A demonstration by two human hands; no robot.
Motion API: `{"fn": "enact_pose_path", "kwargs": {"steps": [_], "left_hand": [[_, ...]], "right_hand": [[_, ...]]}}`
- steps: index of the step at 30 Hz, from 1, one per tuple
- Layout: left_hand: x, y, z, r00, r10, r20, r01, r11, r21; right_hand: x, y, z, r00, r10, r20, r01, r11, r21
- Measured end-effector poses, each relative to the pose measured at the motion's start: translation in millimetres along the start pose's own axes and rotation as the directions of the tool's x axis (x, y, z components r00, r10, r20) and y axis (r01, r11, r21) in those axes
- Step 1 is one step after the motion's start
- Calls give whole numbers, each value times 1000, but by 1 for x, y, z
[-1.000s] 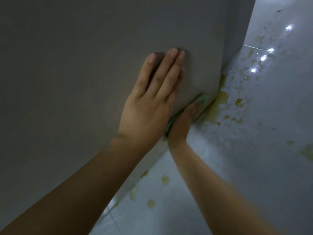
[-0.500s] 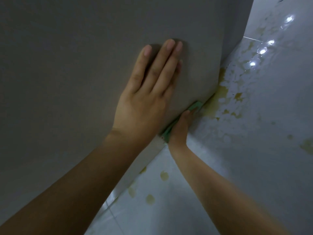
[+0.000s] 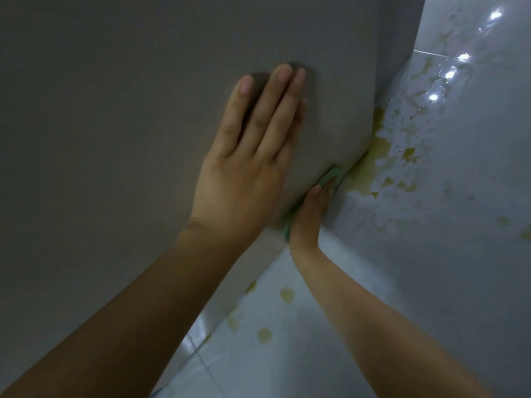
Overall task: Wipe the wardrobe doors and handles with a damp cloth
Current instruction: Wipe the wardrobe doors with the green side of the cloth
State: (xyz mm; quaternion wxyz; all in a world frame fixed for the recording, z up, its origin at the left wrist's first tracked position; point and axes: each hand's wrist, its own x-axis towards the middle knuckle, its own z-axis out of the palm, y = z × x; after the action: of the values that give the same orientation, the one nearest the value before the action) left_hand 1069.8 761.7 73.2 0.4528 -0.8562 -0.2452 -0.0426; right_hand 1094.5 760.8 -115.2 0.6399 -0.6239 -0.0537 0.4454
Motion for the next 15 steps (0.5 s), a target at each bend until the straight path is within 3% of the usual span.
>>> {"fn": "enact_pose_path", "kwargs": {"steps": [2,5,8,11,15], "left_hand": [[-1,-1,0,1000,-2,6,3,1000,-31],[-8,-1,-5,1000,-16,20,18,996,-85],[-27,-5,-9,999,-13,34,15,998,-55],[-52,-12,-13,999,-16,39,17,1000,-15],[-87,-22,-25,997,-29,78,28,999,19]], "right_hand": [[-5,5,-2,998,31,54,-29,999,-26],[-35,4,1,987,-56,149,67,995,-70],[-53,-3,5,988,-18,156,21,1000,-20],[-30,0,-3,984,-60,169,73,995,-71],[-34,23,6,986,-14,165,37,990,-137]]}}
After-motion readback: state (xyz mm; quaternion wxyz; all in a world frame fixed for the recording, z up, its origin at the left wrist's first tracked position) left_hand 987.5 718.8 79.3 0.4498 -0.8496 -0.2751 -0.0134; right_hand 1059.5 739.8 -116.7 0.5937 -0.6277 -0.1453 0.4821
